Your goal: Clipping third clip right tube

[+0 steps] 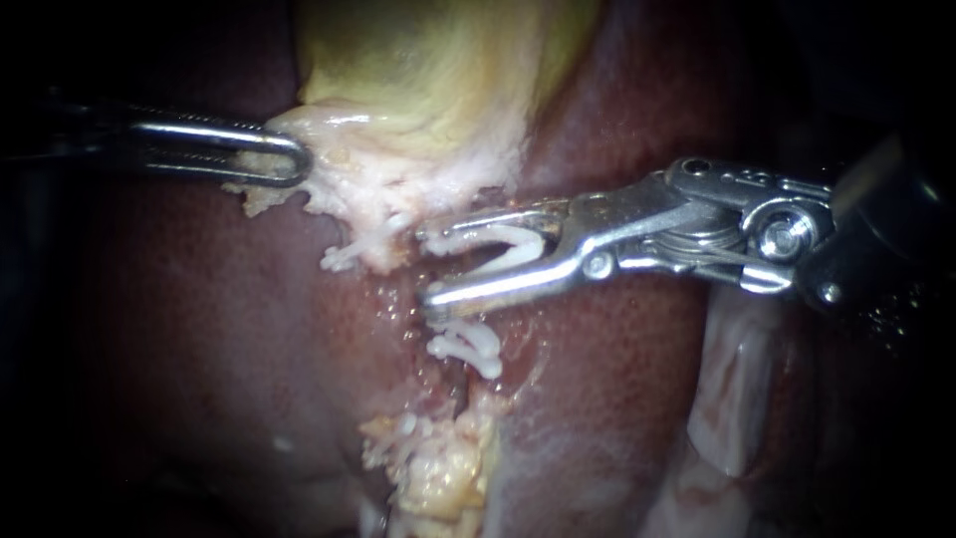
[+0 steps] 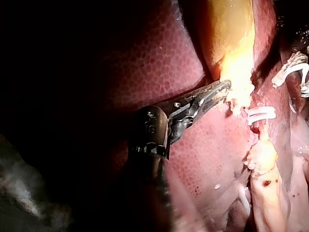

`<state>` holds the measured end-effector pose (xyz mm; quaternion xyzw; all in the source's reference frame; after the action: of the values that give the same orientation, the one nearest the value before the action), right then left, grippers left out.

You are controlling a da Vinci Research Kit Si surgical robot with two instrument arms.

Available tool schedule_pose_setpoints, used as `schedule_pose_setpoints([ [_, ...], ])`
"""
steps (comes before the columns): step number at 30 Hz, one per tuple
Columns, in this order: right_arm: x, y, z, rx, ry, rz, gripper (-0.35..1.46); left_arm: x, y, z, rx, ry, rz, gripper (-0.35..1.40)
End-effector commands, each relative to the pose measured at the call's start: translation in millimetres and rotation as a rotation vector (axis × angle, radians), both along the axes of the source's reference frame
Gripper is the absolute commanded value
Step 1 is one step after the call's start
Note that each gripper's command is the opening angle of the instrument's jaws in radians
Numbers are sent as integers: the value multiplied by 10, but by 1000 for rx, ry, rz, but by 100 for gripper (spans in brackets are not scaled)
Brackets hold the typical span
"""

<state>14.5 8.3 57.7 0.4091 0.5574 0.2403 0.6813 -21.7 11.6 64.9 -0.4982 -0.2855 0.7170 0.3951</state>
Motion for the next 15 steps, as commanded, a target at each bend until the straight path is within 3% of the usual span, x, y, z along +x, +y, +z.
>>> schedule_pose_setpoints([
  [1, 0, -1, 1, -1, -1, 1, 35, 0, 0, 0, 0, 0, 0, -35],
  [7, -3, -11, 15, -16, -12, 15, 43, 1, 0, -1, 0, 0, 1, -35],
  [15, -20, -18, 57, -23, -49, 28, 47, 1, 0, -1, 1, 0, 1, -35],
])
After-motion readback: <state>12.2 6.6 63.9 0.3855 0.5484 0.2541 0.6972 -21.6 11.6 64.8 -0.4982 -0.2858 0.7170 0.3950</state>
